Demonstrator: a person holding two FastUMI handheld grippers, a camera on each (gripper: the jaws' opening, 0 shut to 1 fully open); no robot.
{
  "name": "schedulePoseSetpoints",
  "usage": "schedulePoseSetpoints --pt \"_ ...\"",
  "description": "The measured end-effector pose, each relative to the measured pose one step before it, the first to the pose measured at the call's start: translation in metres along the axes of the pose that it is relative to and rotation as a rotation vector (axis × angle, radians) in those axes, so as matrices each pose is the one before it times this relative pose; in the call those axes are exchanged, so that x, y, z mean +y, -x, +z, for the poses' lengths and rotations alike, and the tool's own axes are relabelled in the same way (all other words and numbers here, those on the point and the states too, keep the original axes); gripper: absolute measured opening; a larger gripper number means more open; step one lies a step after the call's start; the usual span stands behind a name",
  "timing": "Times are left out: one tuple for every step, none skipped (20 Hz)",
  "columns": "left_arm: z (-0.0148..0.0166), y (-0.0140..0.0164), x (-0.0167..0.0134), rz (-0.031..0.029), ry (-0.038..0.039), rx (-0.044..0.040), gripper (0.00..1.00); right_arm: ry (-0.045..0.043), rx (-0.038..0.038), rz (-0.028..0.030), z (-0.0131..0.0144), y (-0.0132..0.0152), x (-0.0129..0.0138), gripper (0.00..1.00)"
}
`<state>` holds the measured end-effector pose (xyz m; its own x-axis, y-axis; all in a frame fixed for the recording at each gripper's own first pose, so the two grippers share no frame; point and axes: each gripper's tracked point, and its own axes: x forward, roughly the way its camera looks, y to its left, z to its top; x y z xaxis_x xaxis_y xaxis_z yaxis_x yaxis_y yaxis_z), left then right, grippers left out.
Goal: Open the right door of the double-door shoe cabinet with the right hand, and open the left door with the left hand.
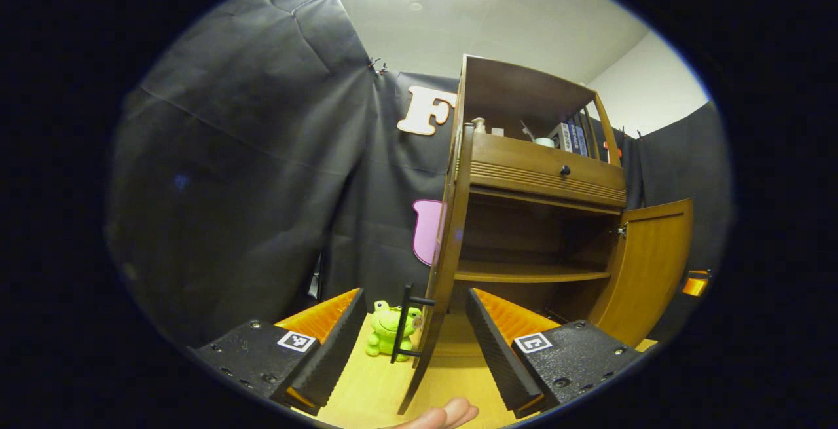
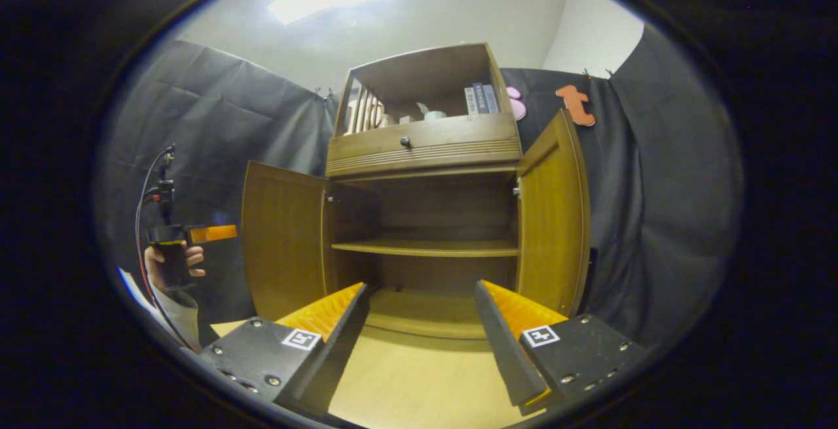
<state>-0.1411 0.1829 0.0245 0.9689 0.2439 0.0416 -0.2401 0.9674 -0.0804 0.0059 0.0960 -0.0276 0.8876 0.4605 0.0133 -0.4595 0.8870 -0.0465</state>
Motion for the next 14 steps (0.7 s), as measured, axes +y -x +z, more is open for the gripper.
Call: schedulePoseSetpoints --pt "0.00086 0.00135 -0.00546 -0.00308 -0.00347 -0.00022 0.9 -0.00359 -0.00372 -0.00305 0.00102 0.00153 -0.0013 0.96" --pt "0.0004 0.0009 -0.00414 0.00364 0.00748 -0.00281 0.92 0.0066 -0.00225 -0.01089 0.00103 -0.00015 -0.00436 0.95" --pt "-0.00197 0.00214 -0.00546 0.00348 0.01807 0.00629 0.92 0.0117 -0.0013 -0.01279 -0.00039 -0.00147 -0.00406 0.93" --pt "-0.00273 0.00298 -0.01176 -0.01114 0.01533 0.00594 0.92 0.00915 0.00049 -0.01095 -0.00079 -0.0007 -0.00235 0.95" --pt "-0.00016 0.00163 -0.01303 -0.01638 0.00916 -0.00424 0.92 0.00027 0.0037 -0.00602 -0.00289 -0.00263 -0.00151 0.96" --pt "0.00022 -0.00009 -0.00915 -0.01232 -0.00051 -0.00662 0.92 -0.00611 0.0082 -0.0056 -0.00508 -0.00142 0.00002 0.95" --pt "0.00006 -0.00098 -0.00788 -0.00551 -0.00426 -0.00835 0.92 -0.00584 0.00879 -0.00291 -0.00444 -0.00257 -0.00082 0.95" --pt "0.00001 -0.00281 -0.00739 -0.00058 -0.00938 -0.01079 0.92 -0.00419 0.00938 0.00154 -0.00487 -0.00175 0.00045 0.94" --pt "-0.00087 -0.00325 -0.00765 -0.00158 -0.01167 -0.00794 0.92 -0.00476 0.01016 0.00089 -0.00524 -0.00279 0.00015 0.95" --pt "-0.00341 -0.00289 -0.01122 -0.00834 -0.01857 -0.00327 0.91 -0.00473 0.00812 -0.00773 -0.00399 -0.00285 -0.00234 0.96" --pt "-0.00519 -0.00447 -0.01365 -0.01374 -0.01851 0.00599 0.91 -0.0063 0.00359 -0.0109 -0.00308 -0.00345 -0.00359 0.96" --pt "-0.00364 -0.00436 -0.01223 -0.01225 -0.01384 0.00374 0.92 -0.00787 0.00182 -0.0081 -0.00164 -0.00171 -0.00182 0.94" --pt "-0.00448 -0.00649 -0.0154 -0.01853 -0.01214 0.00951 0.92 -0.01098 -0.00087 -0.00719 -0.00071 -0.00274 -0.00115 0.96" --pt "-0.00499 -0.00714 -0.01378 -0.01314 -0.00592 0.00831 0.92 -0.01005 0.00029 -0.00804 -0.00125 -0.00283 -0.00064 0.96"
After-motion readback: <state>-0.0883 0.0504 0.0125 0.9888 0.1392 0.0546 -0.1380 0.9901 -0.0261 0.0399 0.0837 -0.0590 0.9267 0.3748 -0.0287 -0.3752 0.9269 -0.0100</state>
